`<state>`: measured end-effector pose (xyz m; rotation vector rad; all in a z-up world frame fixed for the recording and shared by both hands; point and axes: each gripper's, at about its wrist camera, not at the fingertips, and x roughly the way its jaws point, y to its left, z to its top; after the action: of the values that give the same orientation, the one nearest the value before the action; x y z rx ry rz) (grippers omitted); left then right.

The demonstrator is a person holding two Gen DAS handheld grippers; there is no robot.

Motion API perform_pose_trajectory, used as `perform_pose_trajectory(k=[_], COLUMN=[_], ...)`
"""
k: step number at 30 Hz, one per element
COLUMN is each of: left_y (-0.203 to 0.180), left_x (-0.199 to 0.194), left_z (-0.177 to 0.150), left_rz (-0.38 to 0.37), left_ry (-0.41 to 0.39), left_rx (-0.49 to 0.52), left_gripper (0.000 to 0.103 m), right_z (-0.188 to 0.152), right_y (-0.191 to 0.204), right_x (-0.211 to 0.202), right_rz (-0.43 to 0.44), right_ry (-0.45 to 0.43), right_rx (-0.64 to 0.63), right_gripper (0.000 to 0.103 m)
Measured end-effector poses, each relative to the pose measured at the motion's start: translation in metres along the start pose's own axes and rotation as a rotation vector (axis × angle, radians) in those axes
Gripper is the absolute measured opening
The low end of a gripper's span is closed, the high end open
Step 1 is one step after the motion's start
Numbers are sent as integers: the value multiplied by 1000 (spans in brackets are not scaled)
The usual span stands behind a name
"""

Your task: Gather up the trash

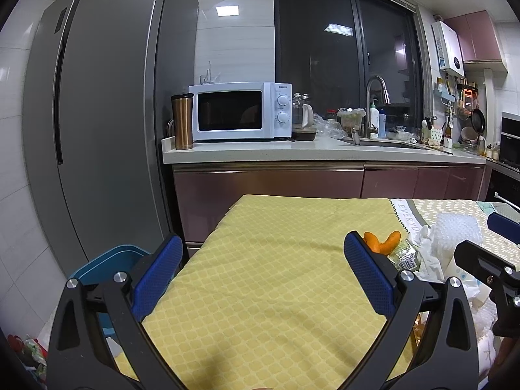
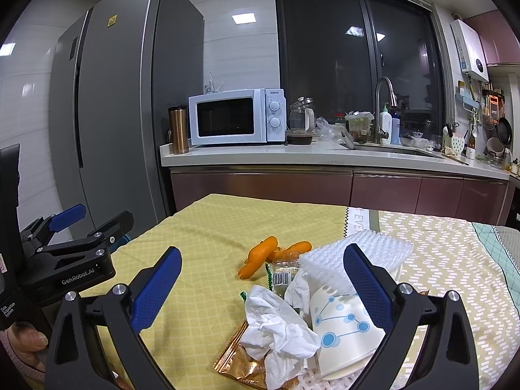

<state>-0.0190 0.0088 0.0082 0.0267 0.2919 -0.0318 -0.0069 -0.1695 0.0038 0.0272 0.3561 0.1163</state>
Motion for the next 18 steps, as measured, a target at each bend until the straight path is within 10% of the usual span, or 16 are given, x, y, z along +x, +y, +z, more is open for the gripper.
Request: perform_pose_trajectory(k=[18], left_y=[-3], left_x=[-1], left_z=[-1], left_rz=[-6], left_ry=[0], left_rx=[-3], left_gripper=[98], right_z=[-1], right_y=[-1], right_x=[0], right_rz=[5], right_ry=[1], right_rx=[5], right_gripper=[96])
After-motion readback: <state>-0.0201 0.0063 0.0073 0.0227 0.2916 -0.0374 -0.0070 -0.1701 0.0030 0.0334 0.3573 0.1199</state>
